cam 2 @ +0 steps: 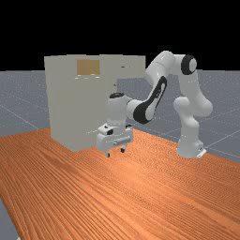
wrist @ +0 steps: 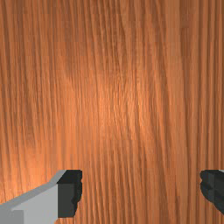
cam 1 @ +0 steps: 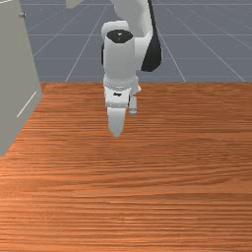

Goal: Close the drawer

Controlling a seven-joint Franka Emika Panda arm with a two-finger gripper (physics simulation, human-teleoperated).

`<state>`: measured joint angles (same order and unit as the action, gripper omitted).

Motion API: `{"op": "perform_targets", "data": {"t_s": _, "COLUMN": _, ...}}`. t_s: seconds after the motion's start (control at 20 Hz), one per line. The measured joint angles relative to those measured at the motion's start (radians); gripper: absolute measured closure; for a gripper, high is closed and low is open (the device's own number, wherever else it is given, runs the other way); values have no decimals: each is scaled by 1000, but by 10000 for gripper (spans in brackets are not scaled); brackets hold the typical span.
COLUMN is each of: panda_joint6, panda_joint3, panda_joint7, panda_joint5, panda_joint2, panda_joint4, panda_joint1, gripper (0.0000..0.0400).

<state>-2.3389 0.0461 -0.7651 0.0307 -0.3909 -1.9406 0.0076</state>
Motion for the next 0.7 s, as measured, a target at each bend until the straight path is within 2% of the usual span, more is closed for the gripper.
{"op": "perform_targets", "data": {"t_s": 0.05, "panda_joint6": 0, "panda_joint3": 0, "panda_joint7": 0, "panda_joint5": 0, "panda_joint2": 0, "panda_joint4": 0, "panda_joint1": 0, "gripper": 157}}
{"op": "perform_targets", "data": {"t_s": 0.1, "panda_joint6": 0, "panda_joint3": 0, "panda_joint7": 0, "panda_joint5": 0, "panda_joint2": 0, "panda_joint4": 0, "panda_joint1": 0, "gripper": 252}}
{"op": "perform_targets", "data": {"t_s": 0.15, "panda_joint6": 0, "panda_joint3": 0, "panda_joint7": 0, "panda_joint5": 0, "panda_joint2": 0, "panda_joint4": 0, "panda_joint1": 0, "gripper": 310}}
{"op": "perform_targets", "data": {"t_s": 0.2, "panda_joint6": 0, "panda_joint3": 0, "panda_joint7": 0, "panda_joint5": 0, "panda_joint2": 0, "panda_joint4": 0, "panda_joint1": 0, "gripper": 346}}
{"op": "perform_targets", "data": {"t_s": 0.25, "panda_joint6": 0, "panda_joint3": 0, "panda_joint7": 0, "panda_joint5": 0, "panda_joint2": 0, "panda_joint4": 0, "panda_joint1": 0, "gripper": 367}}
{"op": "perform_targets", "data": {"t_s": 0.3, "panda_joint6": 9, "panda_joint3": 29, "panda_joint7": 80, "panda_joint5": 78, "panda_joint2": -2, "panda_joint4": 3, "panda_joint1": 37, "gripper": 380}}
{"op": "perform_targets", "data": {"t_s": 0.35, "panda_joint6": -116, "panda_joint3": 2, "panda_joint7": 26, "panda_joint5": 14, "panda_joint2": 82, "panda_joint4": -96, "panda_joint1": 13, "gripper": 388}}
{"op": "perform_targets", "data": {"t_s": 0.4, "panda_joint6": -86, "panda_joint3": 2, "panda_joint7": 29, "panda_joint5": 19, "panda_joint2": 168, "panda_joint4": -95, "panda_joint1": 14, "gripper": 393}}
{"op": "perform_targets", "data": {"t_s": 0.55, "panda_joint6": 219, "panda_joint3": 0, "panda_joint7": 17, "panda_joint5": 14, "panda_joint2": 296, "panda_joint4": 141, "panda_joint1": 16, "gripper": 398}}
{"op": "perform_targets", "data": {"t_s": 0.6, "panda_joint6": 402, "panda_joint3": 0, "panda_joint7": 8, "panda_joint5": 12, "panda_joint2": 290, "panda_joint4": 241, "panda_joint1": 17, "gripper": 399}}
{"op": "perform_targets", "data": {"t_s": 0.65, "panda_joint6": 472, "panda_joint3": -1, "panda_joint7": 42, "panda_joint5": 16, "panda_joint2": 341, "panda_joint4": 198, "panda_joint1": 18, "gripper": 399}}
{"op": "perform_targets", "data": {"t_s": 0.7, "panda_joint6": 459, "panda_joint3": -2, "panda_joint7": 48, "panda_joint5": 21, "panda_joint2": 424, "panda_joint4": 101, "panda_joint1": 17, "gripper": 400}}
